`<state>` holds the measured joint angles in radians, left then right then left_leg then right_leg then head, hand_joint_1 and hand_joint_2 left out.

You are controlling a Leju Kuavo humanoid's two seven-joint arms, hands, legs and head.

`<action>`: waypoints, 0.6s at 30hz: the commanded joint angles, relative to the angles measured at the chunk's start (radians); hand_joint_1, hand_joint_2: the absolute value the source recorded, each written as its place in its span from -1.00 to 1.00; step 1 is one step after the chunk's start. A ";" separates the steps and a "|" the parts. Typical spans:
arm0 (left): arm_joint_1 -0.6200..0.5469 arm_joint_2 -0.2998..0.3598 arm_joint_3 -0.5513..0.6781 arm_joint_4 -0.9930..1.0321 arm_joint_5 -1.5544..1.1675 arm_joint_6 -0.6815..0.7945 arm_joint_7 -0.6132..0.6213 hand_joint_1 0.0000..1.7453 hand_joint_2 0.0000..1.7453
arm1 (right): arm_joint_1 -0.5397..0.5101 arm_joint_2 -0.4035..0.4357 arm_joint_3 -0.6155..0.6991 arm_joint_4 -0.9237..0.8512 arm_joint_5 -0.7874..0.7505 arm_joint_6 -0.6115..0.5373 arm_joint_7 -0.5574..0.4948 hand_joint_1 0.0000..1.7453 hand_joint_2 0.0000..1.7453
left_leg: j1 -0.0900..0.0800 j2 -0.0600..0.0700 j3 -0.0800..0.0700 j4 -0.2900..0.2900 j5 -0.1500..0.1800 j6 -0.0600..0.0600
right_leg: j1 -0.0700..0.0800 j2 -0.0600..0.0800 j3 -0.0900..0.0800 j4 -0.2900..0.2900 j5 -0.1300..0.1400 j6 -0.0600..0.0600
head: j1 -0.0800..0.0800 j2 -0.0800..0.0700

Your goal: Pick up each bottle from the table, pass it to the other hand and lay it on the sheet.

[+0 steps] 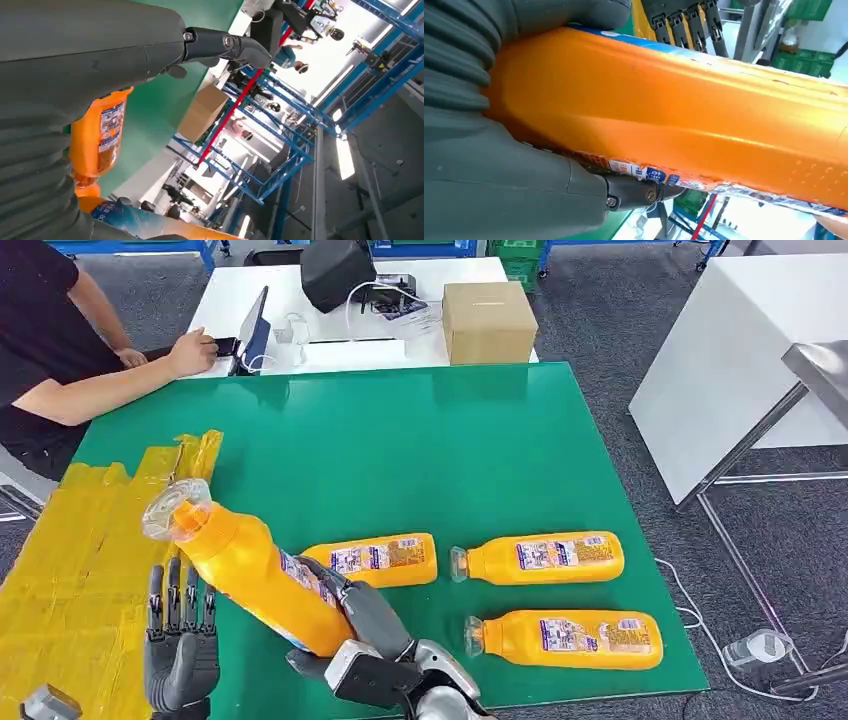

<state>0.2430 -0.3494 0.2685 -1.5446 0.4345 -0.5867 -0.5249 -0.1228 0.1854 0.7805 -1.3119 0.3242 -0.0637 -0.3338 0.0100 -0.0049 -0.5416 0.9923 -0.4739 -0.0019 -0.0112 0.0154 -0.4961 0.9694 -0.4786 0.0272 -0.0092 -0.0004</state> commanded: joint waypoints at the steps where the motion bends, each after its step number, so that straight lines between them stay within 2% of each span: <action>1: -0.020 0.001 0.051 0.055 -0.009 -0.011 0.003 -1.00 1.00 | -0.058 -0.004 0.025 0.075 -0.004 0.004 -0.002 1.00 1.00 | 0.001 0.001 0.001 -0.001 0.001 0.000 | 0.001 0.000 0.001 -0.001 0.001 -0.001 | 0.000 0.000; 18: -0.034 0.000 0.082 0.065 -0.025 -0.031 0.001 -1.00 1.00 | -0.094 0.024 0.038 0.133 -0.019 0.009 -0.014 1.00 1.00 | 0.001 0.001 0.001 -0.001 0.001 0.000 | 0.001 0.000 0.001 -0.001 0.001 -0.001 | 0.000 0.000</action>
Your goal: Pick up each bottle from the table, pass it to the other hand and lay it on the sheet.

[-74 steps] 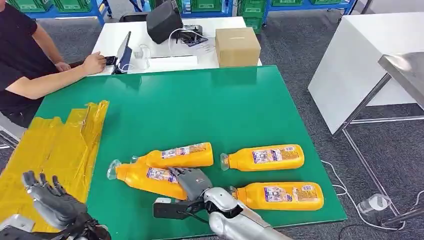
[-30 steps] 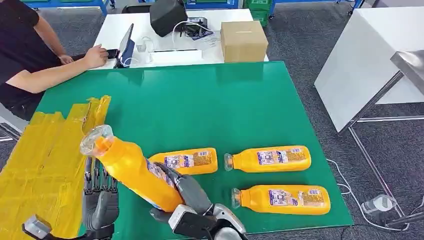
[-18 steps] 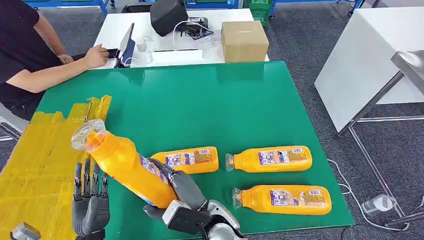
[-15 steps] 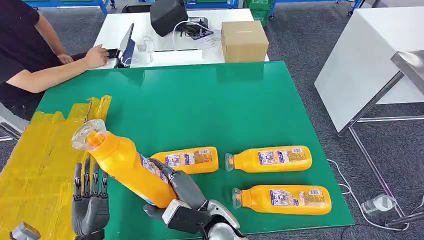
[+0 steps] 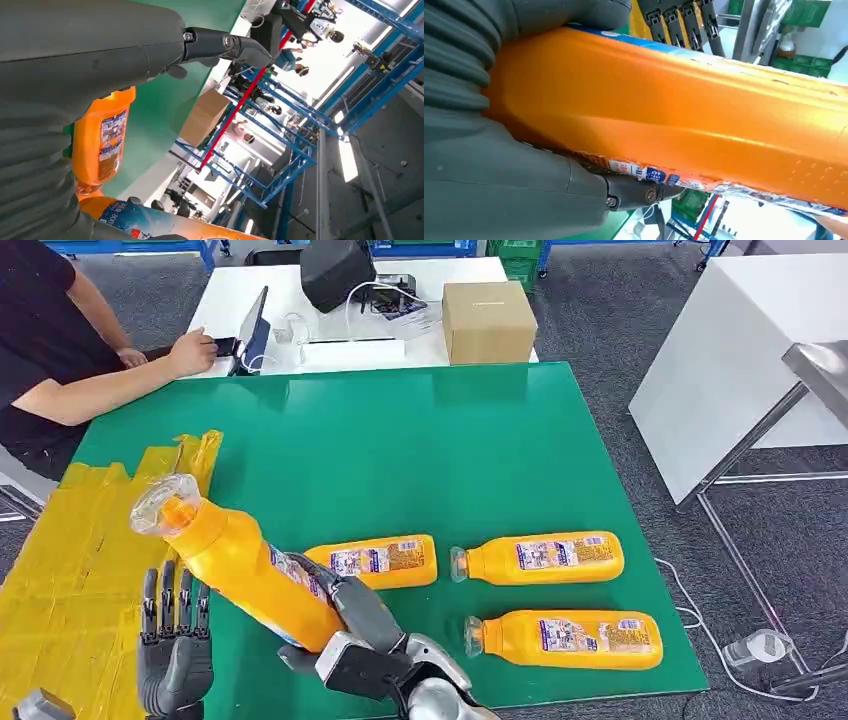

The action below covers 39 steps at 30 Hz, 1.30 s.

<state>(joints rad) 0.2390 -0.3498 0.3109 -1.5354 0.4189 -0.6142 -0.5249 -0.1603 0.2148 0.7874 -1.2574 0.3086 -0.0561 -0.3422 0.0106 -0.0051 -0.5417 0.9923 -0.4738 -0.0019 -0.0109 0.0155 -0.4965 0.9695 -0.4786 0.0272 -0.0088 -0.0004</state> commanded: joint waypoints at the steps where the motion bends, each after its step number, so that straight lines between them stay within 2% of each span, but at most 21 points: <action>1: -0.030 0.001 0.039 0.056 -0.009 -0.004 0.001 -1.00 1.00 | -0.056 -0.005 0.031 0.079 -0.003 0.002 -0.005 1.00 1.00 | 0.000 0.001 0.001 -0.001 0.000 0.000 | 0.000 0.000 0.001 -0.001 0.000 -0.001 | 0.000 0.000; 39: -0.034 0.001 0.057 0.069 -0.010 -0.014 -0.003 -1.00 1.00 | -0.052 -0.008 0.034 0.082 0.005 -0.005 -0.013 1.00 1.00 | 0.000 0.000 0.001 -0.001 0.000 0.000 | 0.000 -0.001 0.000 -0.001 0.000 0.000 | 0.000 0.000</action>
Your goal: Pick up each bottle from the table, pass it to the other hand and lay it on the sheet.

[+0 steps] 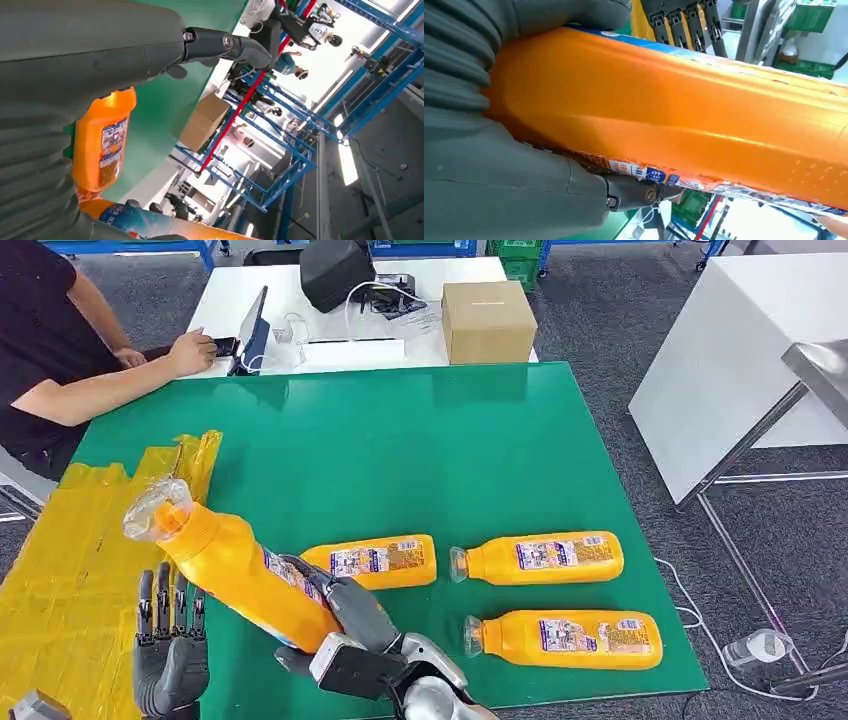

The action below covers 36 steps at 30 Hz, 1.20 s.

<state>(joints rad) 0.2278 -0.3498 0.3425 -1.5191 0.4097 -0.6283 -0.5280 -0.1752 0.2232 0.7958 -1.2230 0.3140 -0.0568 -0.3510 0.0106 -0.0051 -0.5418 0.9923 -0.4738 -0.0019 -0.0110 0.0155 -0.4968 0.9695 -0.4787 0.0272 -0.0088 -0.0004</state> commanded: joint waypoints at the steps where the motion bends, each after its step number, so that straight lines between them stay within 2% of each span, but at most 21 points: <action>1: -0.022 0.001 0.032 0.053 0.001 -0.003 0.000 -1.00 1.00 | -0.046 -0.006 0.027 0.056 0.000 -0.003 -0.004 1.00 1.00 | 0.000 0.000 0.001 -0.001 0.000 0.000 | 0.000 -0.001 0.001 -0.001 0.001 -0.001 | 0.000 0.000; 22: -0.053 0.001 0.086 0.087 -0.001 -0.036 0.004 -1.00 1.00 | -0.087 0.015 0.039 0.107 0.000 0.000 -0.007 1.00 1.00 | 0.000 0.001 0.000 -0.001 0.001 0.000 | 0.001 -0.001 0.001 -0.001 0.001 -0.001 | 0.000 0.000; 36: -0.035 0.001 0.033 0.073 -0.022 -0.022 -0.033 -1.00 1.00 | -0.047 -0.015 0.029 0.068 0.001 -0.009 -0.020 1.00 1.00 | 0.001 -0.002 0.000 -0.001 0.001 0.001 | 0.001 -0.004 0.001 -0.003 0.001 -0.001 | 0.000 0.000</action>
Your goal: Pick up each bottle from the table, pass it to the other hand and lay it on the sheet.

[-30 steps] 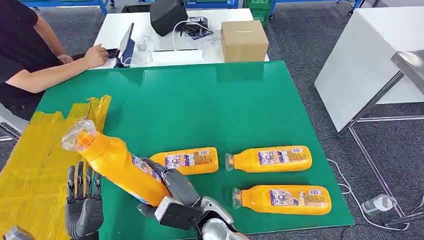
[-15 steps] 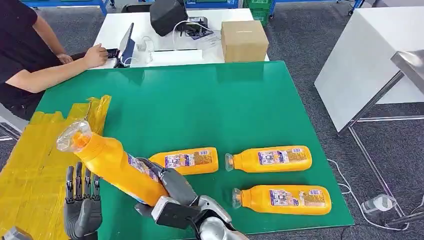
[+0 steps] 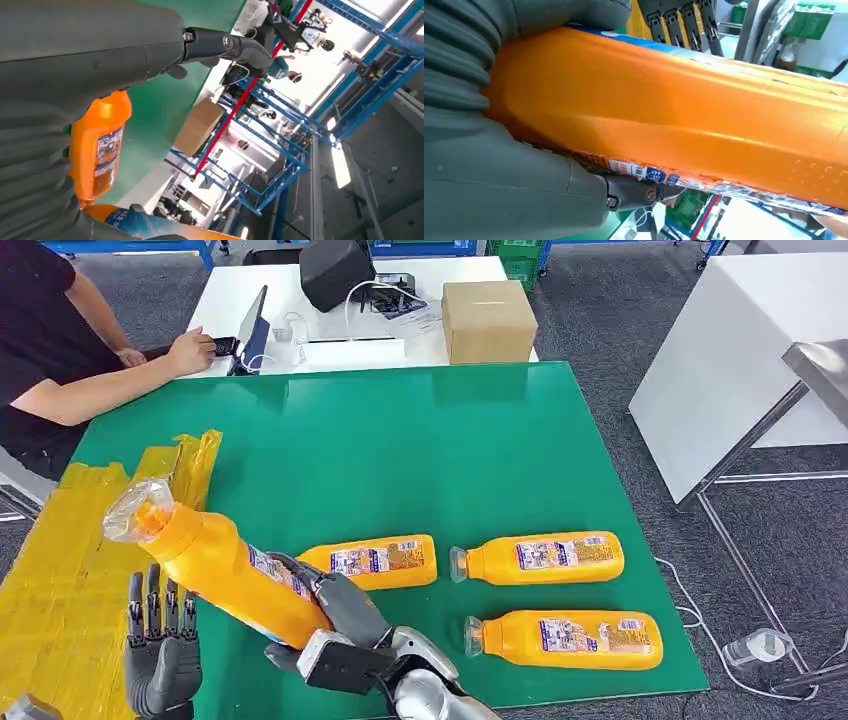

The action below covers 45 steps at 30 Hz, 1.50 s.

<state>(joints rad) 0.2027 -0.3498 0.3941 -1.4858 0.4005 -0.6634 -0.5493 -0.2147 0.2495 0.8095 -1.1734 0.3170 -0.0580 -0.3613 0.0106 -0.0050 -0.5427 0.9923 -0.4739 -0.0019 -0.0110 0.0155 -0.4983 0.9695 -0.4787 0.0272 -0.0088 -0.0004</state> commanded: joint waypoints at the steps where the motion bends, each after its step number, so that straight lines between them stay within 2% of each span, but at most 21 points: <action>1: -0.007 0.001 -0.022 0.036 -0.014 0.014 -0.016 -1.00 1.00 | -0.006 -0.042 0.012 0.016 -0.002 -0.007 -0.010 1.00 1.00 | 0.001 -0.002 0.001 -0.002 0.001 0.001 | 0.001 -0.004 0.003 -0.003 0.001 -0.001 | 0.000 0.000; 45: 0.002 0.001 -0.056 0.020 -0.066 0.018 -0.024 -1.00 1.00 | 0.014 -0.040 -0.020 -0.001 0.008 -0.014 -0.022 1.00 1.00 | 0.000 -0.001 0.000 0.000 0.000 0.000 | 0.000 -0.002 0.000 -0.001 0.000 0.000 | 0.000 0.000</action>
<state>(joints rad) 0.2095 -0.3517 0.3479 -1.4870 0.3487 -0.6497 -0.5661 -0.1896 0.2331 0.8019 -1.1872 0.3170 -0.0656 -0.3719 0.0107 -0.0049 -0.5433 0.9923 -0.4739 -0.0019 -0.0110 0.0155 -0.4989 0.9695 -0.4787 0.0272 -0.0088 -0.0004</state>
